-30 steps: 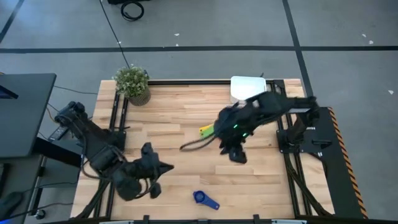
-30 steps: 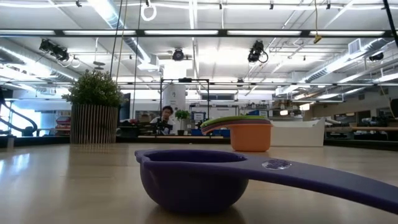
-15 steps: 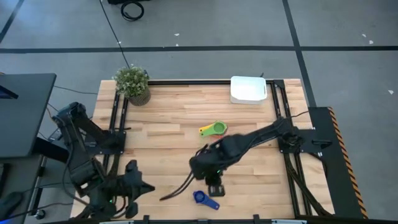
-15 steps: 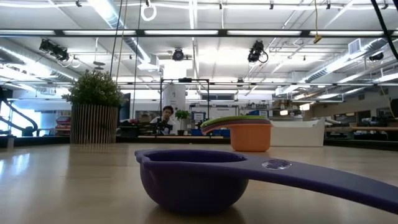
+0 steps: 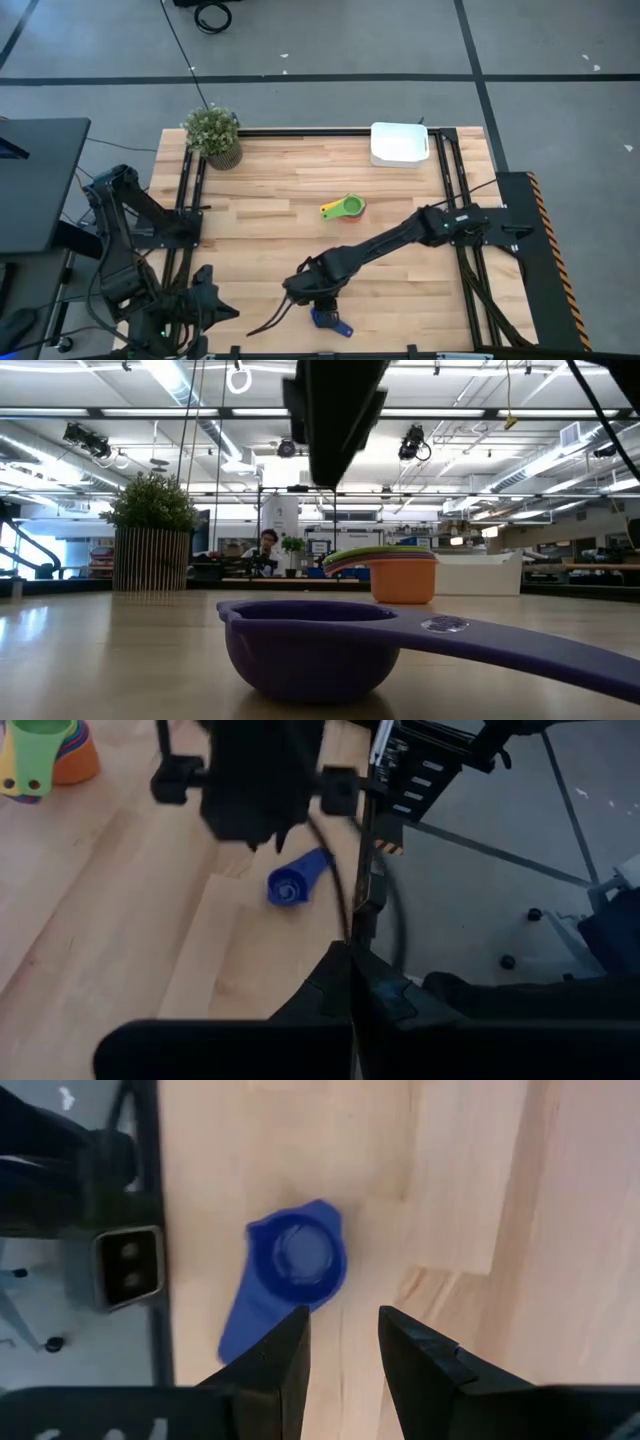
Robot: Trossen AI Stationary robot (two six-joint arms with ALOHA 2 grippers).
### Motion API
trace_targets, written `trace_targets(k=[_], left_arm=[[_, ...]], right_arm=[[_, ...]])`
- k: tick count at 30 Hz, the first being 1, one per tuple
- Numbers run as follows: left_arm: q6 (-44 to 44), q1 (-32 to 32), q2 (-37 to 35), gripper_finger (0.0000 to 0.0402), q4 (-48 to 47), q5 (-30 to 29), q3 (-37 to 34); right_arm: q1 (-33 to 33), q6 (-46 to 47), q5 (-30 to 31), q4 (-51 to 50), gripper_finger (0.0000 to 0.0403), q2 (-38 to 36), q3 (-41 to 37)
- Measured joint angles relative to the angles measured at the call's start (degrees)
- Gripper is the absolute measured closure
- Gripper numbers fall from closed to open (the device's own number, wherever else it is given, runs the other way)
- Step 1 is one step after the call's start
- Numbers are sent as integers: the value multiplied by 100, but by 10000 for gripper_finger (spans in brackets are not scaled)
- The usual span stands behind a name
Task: Nest measuring cups in basket
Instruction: Stack the dark blue measuring cup on top of the green measuring cup
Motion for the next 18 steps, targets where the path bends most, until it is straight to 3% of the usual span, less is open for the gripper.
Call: trace_targets(k=[6,18], left_arm=[[4,2,0,400,-2,-1,0],[39,2,2,400,0,1,0]], right_arm=[[-82,195,-332,257,276,278,-6],[-53,310,-336,680,276,328,1]])
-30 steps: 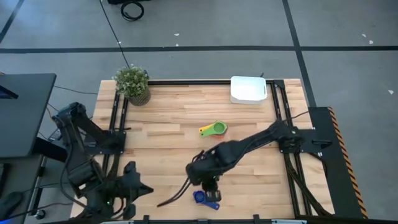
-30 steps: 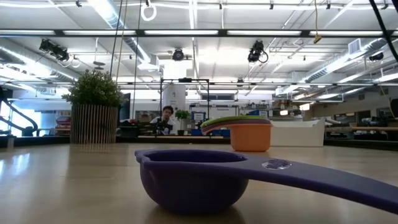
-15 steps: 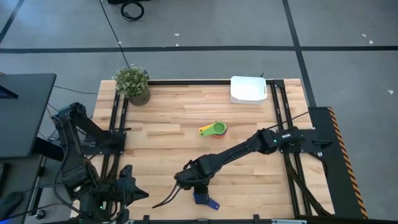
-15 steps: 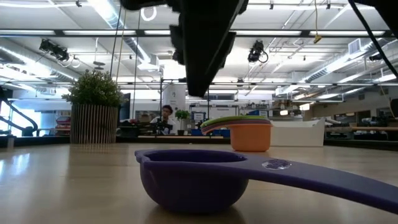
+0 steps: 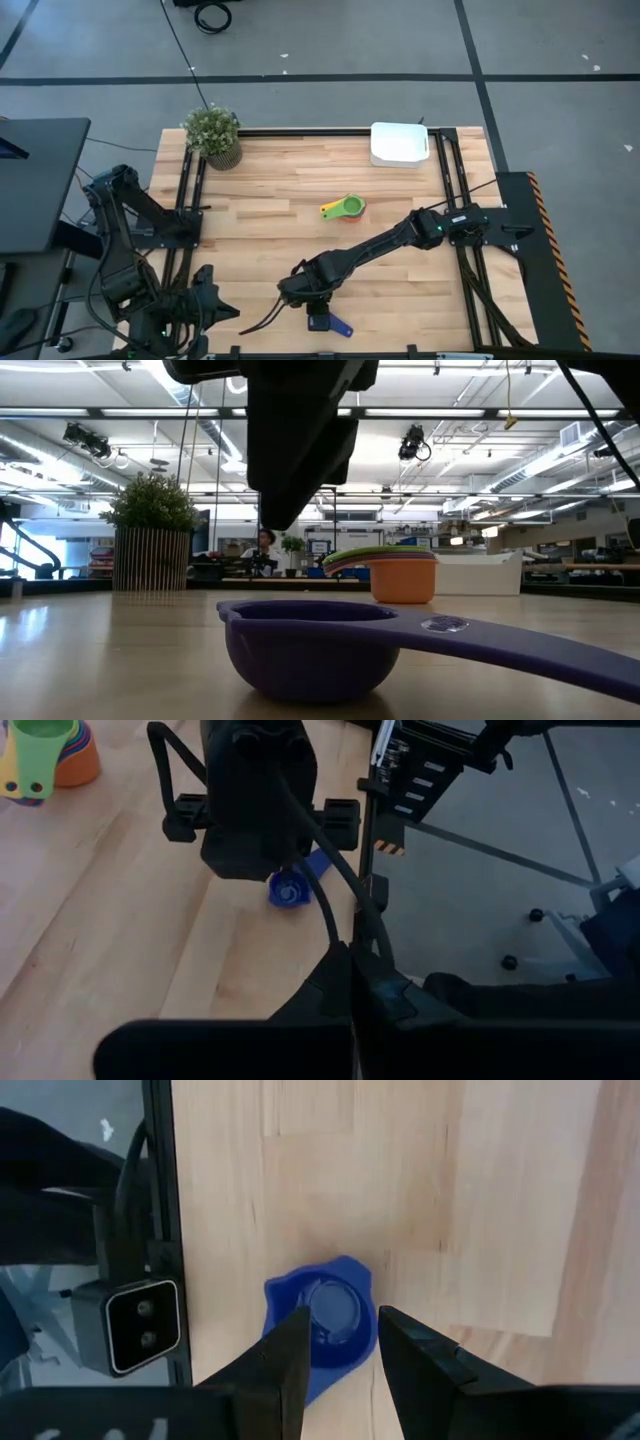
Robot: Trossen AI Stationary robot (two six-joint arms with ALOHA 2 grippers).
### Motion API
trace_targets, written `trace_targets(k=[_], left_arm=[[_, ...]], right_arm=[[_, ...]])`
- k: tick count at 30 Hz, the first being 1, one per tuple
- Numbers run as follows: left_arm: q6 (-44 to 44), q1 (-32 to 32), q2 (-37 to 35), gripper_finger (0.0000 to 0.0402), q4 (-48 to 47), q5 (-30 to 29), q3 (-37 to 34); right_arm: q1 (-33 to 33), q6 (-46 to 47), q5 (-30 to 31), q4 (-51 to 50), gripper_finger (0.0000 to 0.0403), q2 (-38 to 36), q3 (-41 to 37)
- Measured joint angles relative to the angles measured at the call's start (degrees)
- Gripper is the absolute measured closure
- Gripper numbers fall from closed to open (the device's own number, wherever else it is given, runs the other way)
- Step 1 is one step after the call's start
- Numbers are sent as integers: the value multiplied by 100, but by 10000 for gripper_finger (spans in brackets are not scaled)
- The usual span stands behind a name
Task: Nest measuring cups in basket
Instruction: Stack the dark blue measuring cup on top of the green measuring cup
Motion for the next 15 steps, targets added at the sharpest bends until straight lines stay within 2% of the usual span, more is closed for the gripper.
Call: trace_targets(k=[9,15], left_arm=[[-3,0,0,400,15,2,0],[7,2,0,400,15,1,0]], right_arm=[[109,108,59,208,276,0,-503],[165,87,499,305,276,2,-700]])
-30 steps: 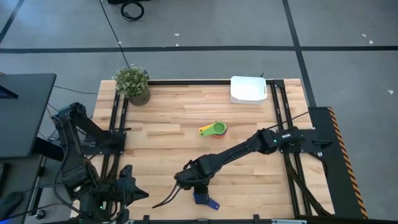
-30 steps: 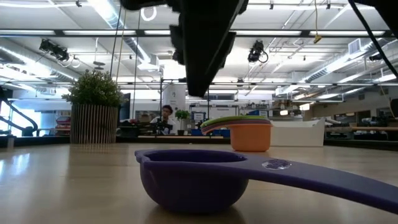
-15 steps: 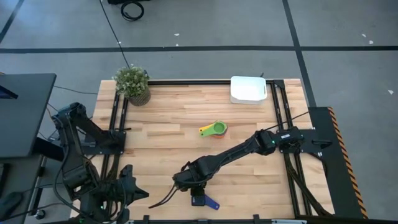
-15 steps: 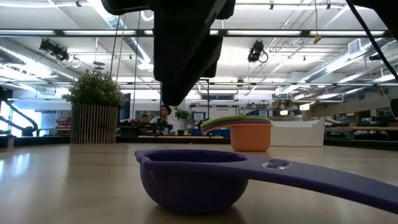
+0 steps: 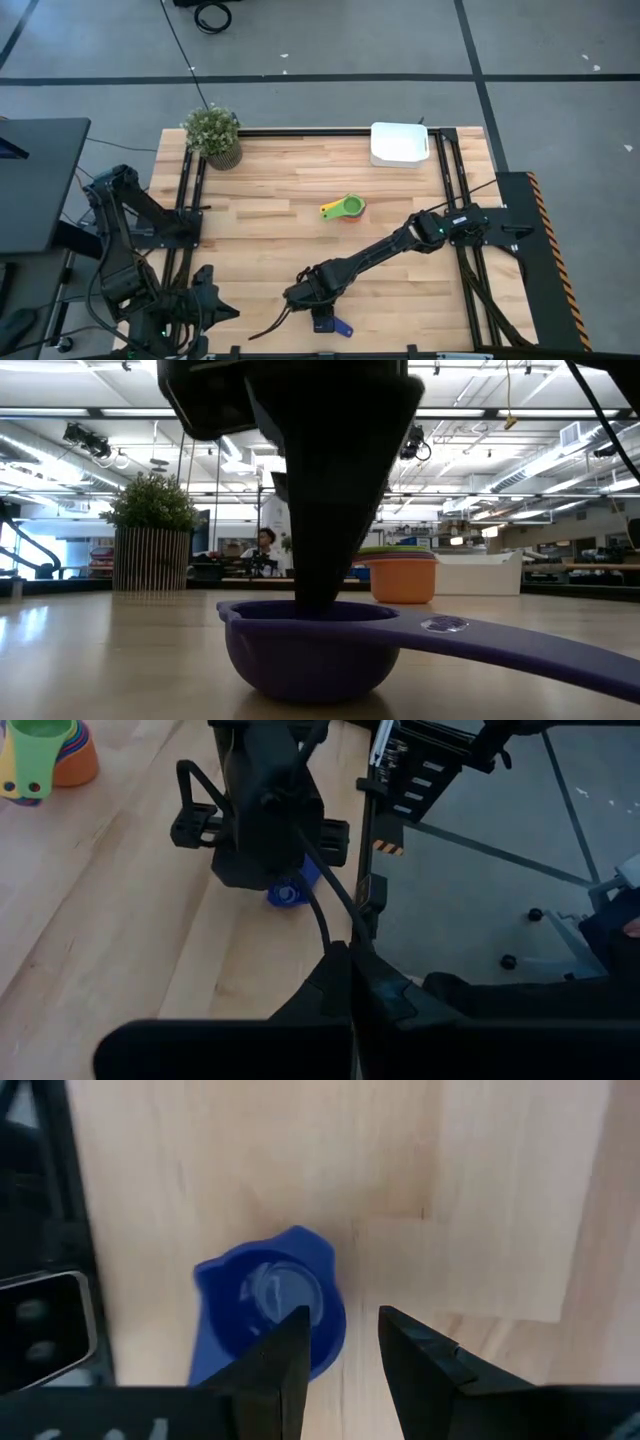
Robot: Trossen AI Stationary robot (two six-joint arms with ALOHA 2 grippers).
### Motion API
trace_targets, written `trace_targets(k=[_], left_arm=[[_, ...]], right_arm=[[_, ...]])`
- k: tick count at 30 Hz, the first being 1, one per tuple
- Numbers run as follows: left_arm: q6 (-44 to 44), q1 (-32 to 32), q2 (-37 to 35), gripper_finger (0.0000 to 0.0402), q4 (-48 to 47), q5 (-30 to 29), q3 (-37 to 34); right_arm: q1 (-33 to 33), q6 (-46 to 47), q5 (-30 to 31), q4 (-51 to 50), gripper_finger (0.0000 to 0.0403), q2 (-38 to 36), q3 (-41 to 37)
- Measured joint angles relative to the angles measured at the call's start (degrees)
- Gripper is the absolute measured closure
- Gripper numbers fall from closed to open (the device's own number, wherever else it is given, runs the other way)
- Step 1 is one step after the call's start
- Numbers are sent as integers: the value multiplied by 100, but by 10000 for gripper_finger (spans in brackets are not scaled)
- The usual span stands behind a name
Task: Nest measuring cups in basket
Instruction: Stack the dark blue measuring cup on top of the green measuring cup
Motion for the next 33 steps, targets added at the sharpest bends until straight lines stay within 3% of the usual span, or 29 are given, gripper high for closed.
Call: trace_targets(k=[12,22,33], left_arm=[[0,0,0,400,-2,1,0],[157,-1,0,400,-35,84,0],[155,-68,2,400,-111,172,0]], right_arm=[[0,9,-38,771,292,-17,-518],[-24,4,14,831,390,-15,-534],[-191,53,249,795,391,-25,-534]])
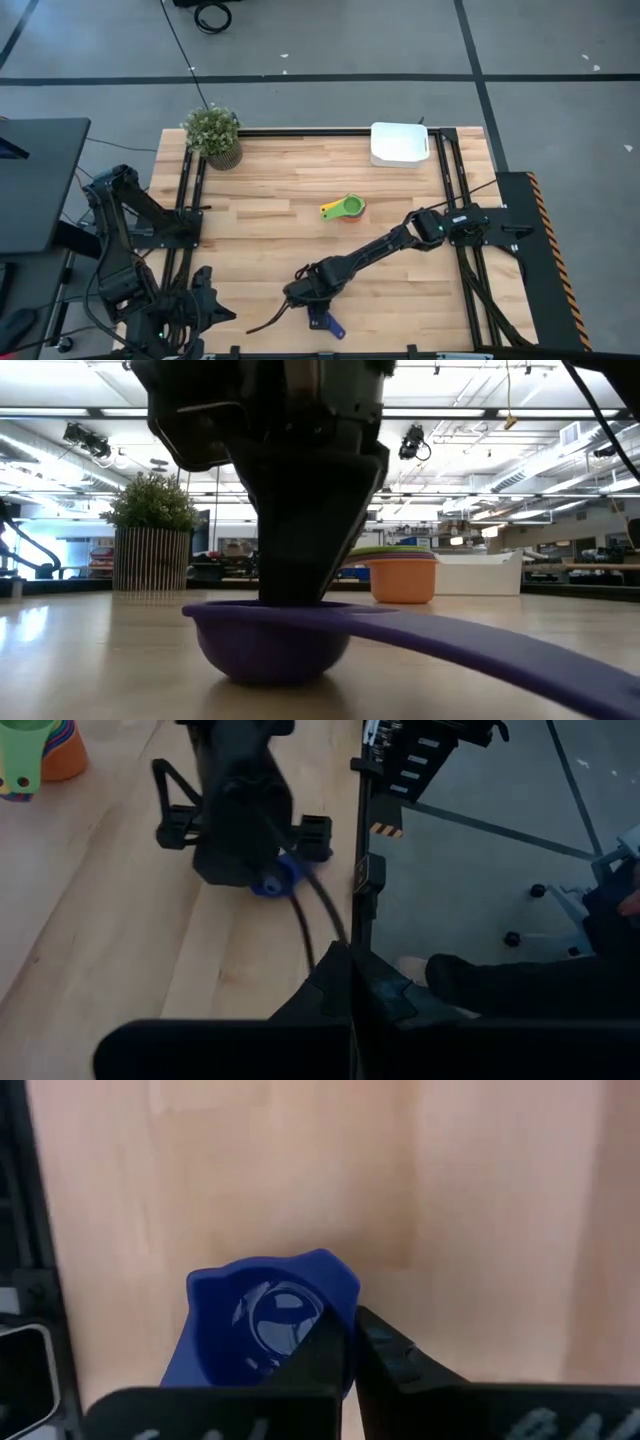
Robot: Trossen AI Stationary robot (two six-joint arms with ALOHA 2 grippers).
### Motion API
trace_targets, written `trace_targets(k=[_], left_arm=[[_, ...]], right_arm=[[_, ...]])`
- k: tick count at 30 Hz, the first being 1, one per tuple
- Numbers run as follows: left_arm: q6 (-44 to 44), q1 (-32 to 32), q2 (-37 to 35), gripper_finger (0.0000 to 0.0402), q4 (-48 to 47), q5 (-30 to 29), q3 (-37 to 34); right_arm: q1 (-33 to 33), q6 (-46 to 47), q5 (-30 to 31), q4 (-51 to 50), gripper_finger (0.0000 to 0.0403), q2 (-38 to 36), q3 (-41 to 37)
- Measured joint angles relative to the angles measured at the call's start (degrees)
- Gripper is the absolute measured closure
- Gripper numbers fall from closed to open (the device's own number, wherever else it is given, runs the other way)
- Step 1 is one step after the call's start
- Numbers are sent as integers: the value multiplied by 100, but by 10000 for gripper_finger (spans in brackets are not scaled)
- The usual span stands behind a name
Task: Nest measuring cups in basket
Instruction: Stack the dark blue measuring cup on top of the green measuring cup
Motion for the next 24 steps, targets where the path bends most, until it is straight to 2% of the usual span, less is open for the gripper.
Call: trace_targets(k=[6,15,19,24], left_arm=[[-1,-28,0,400,-49,-2,0],[-78,-31,0,400,-93,-182,0],[-606,-28,0,400,-420,-315,0],[-1240,-28,0,400,-1079,-316,0]], right_arm=[[-166,137,150,-206,391,-19,158],[-314,-25,221,-1141,391,-23,1030],[-316,-156,352,-1859,391,-49,1582],[-312,297,635,-1861,391,-645,1439]])
